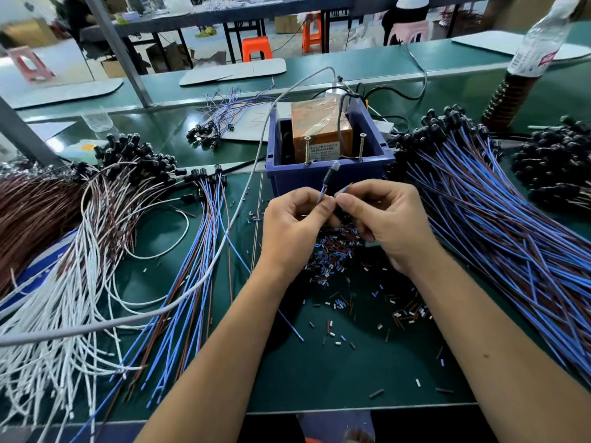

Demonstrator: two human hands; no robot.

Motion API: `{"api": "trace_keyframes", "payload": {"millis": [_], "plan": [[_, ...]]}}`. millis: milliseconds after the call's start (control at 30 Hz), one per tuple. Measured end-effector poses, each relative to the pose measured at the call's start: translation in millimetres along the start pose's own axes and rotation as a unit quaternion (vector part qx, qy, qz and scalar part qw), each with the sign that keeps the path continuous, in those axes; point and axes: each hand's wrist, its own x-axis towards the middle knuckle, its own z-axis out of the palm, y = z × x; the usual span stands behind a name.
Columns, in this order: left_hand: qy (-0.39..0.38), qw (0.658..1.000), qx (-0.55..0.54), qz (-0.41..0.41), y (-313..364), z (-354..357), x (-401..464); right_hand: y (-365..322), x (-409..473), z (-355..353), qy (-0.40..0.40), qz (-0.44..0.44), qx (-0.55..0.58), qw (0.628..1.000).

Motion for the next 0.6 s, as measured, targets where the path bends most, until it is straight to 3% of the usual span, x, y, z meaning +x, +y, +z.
{"api": "trace_keyframes", "payload": {"millis": [133,267,333,467,600], "plan": [[0.016,0.999,-0.004,0.039,1.6,3.4,-1.4,-2.0,-0.7,4.6,0.008,0.012,0.038,0.999],[0.164,0.974,0.082,0.134,2.7,1.3,-2.6,-5.0,2.5,1.4,0.008,-0.017,0.083,0.996],[0.231,0.958,0.094,0.143,3.1,-0.9,-1.4,-5.7,3.5,-0.7,0.008,-0.034,0.085,0.996],[0.264,0.954,0.064,0.128,6.3,-1.8,-0.5,-3.0,3.2,-2.3,0.080,-0.101,-0.006,0.992],[0.252,0.958,0.059,0.125,8.5,2.3,1.9,-1.2,4.2,-2.8,0.196,-0.155,-0.108,0.962]]}}
